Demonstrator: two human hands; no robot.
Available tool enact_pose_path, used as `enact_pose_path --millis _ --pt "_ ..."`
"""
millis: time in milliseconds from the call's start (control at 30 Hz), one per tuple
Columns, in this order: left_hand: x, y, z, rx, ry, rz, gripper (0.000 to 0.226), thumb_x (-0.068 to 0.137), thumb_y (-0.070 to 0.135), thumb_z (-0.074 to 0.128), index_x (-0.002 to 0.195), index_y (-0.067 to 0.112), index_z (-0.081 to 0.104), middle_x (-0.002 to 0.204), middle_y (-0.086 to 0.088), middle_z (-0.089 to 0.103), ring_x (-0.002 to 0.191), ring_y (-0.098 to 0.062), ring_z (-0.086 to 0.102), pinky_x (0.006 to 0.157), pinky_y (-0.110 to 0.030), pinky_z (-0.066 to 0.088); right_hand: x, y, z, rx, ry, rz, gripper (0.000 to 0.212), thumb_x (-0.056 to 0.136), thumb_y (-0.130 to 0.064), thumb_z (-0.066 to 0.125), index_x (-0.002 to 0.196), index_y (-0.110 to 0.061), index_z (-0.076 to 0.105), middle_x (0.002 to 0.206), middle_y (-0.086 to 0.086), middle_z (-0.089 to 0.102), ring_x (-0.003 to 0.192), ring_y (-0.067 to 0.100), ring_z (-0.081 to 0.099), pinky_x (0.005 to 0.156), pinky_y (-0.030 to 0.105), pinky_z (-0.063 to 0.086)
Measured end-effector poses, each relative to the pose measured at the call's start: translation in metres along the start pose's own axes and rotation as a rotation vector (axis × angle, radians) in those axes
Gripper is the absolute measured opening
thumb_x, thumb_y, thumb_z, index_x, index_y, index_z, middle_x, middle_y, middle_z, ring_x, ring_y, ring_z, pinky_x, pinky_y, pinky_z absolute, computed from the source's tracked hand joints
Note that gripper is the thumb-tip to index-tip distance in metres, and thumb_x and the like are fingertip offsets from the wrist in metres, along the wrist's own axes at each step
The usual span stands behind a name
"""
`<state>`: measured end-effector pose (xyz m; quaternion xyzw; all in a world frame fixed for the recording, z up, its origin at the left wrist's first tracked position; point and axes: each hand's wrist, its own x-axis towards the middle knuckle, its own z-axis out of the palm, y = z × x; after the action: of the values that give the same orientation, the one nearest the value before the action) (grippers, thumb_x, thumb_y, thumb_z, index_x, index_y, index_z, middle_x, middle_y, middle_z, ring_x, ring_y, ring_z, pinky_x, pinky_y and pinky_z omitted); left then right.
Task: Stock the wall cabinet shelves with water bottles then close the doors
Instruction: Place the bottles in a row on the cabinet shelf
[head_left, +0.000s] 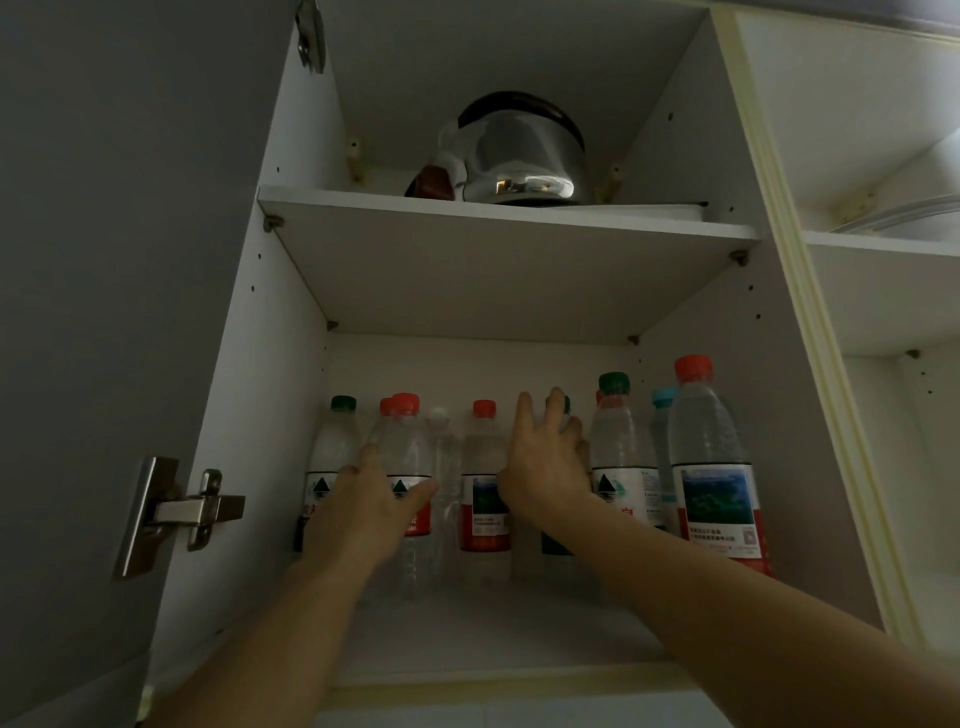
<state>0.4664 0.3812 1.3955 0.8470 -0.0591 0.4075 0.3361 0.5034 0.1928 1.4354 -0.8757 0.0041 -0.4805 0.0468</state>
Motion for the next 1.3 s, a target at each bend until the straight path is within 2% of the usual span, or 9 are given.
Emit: enact_pose_path --millis 233,300,400,567,767,933,1033,1167,1300 --pt "0.001 -0.001 0.0 0.003 -0.001 0.014 0.083 0.089 0.065 0.059 0.149 0.014 0.033 0.14 -0.015 0.055 0.121 -0.032 0.058 0.095 -0.048 0.054 0.031 -0.003 -0.002 0.096 0.014 0.192 0.102 0.094 -0.022 0.062 0.156 -0.003 -0.017 0.16 0.038 -0.004 0.148 0.052 0.011 0.122 0.051 0.023" --pt "0.001 -0.001 0.0 -0.002 -0.004 0.015 0.082 0.089 0.066 0.058 0.149 0.014 0.033 0.139 -0.014 0.055 0.121 -0.032 0.058 0.095 -0.047 0.053 0.041 -0.007 -0.004 0.141 0.013 0.246 0.098 0.097 -0.02 0.059 0.157 -0.001 -0.015 0.159 0.038 0.011 0.145 0.05 0.023 0.12 0.049 0.026" --pt "0.001 -0.002 -0.001 -0.017 -0.006 0.019 0.08 0.089 0.065 0.059 0.147 0.015 0.034 0.137 -0.013 0.055 0.12 -0.031 0.058 0.095 -0.045 0.053 0.052 -0.009 -0.005 0.243 0.111 0.294 0.079 0.095 -0.013 0.061 0.156 -0.001 0.013 0.145 0.026 0.039 0.123 0.037 0.053 0.104 0.042 0.046" --pt "0.001 -0.001 0.0 -0.008 0.001 0.032 0.077 0.09 0.063 0.059 0.146 0.016 0.036 0.134 -0.012 0.057 0.118 -0.03 0.058 0.094 -0.046 0.054 0.067 -0.002 -0.004 0.572 0.137 0.32 0.034 0.098 0.001 0.052 0.132 -0.001 0.054 0.136 0.02 0.048 0.113 0.034 0.057 0.099 0.038 0.051" --pt "0.004 -0.002 0.002 0.025 0.008 0.035 0.07 0.091 0.064 0.057 0.14 0.017 0.038 0.127 -0.01 0.058 0.11 -0.028 0.06 0.089 -0.042 0.055 0.074 -0.001 0.015 0.83 0.126 0.287 0.043 0.102 0.001 0.048 0.145 -0.001 0.05 0.146 0.017 0.049 0.129 0.028 0.052 0.105 0.024 0.039" --pt "0.005 -0.002 0.003 0.055 0.002 0.044 0.071 0.092 0.064 0.055 0.142 0.017 0.037 0.125 -0.01 0.057 0.108 -0.028 0.06 0.086 -0.041 0.055 0.076 0.003 0.021 0.821 0.07 0.292 0.05 0.1 0.001 0.051 0.149 -0.003 0.044 0.146 0.019 0.05 0.131 0.03 0.052 0.109 0.032 0.042" --pt "0.003 -0.001 0.002 0.027 -0.004 0.036 0.07 0.093 0.062 0.057 0.143 0.017 0.037 0.126 -0.012 0.057 0.11 -0.029 0.059 0.088 -0.042 0.054 0.065 -0.007 0.025 0.649 0.01 0.3 0.072 0.097 -0.013 0.059 0.158 -0.006 0.021 0.148 0.02 0.042 0.131 0.035 0.048 0.111 0.045 0.043" --pt "-0.001 0.001 -0.002 0.023 -0.001 0.02 0.072 0.092 0.062 0.057 0.143 0.015 0.037 0.132 -0.013 0.056 0.115 -0.031 0.059 0.09 -0.043 0.053 0.043 -0.029 0.029 0.619 -0.119 0.603 0.097 0.094 -0.043 0.056 0.16 -0.015 -0.009 0.159 0.023 0.022 0.139 0.044 0.035 0.114 0.058 0.034" --pt "0.0 0.002 -0.001 0.023 -0.005 0.013 0.075 0.092 0.063 0.057 0.143 0.013 0.036 0.134 -0.015 0.055 0.116 -0.032 0.058 0.092 -0.047 0.054 0.042 -0.041 0.025 0.732 -0.245 0.79 0.092 0.099 -0.059 0.036 0.159 -0.013 -0.017 0.167 0.022 -0.004 0.151 0.048 0.008 0.123 0.057 0.014"
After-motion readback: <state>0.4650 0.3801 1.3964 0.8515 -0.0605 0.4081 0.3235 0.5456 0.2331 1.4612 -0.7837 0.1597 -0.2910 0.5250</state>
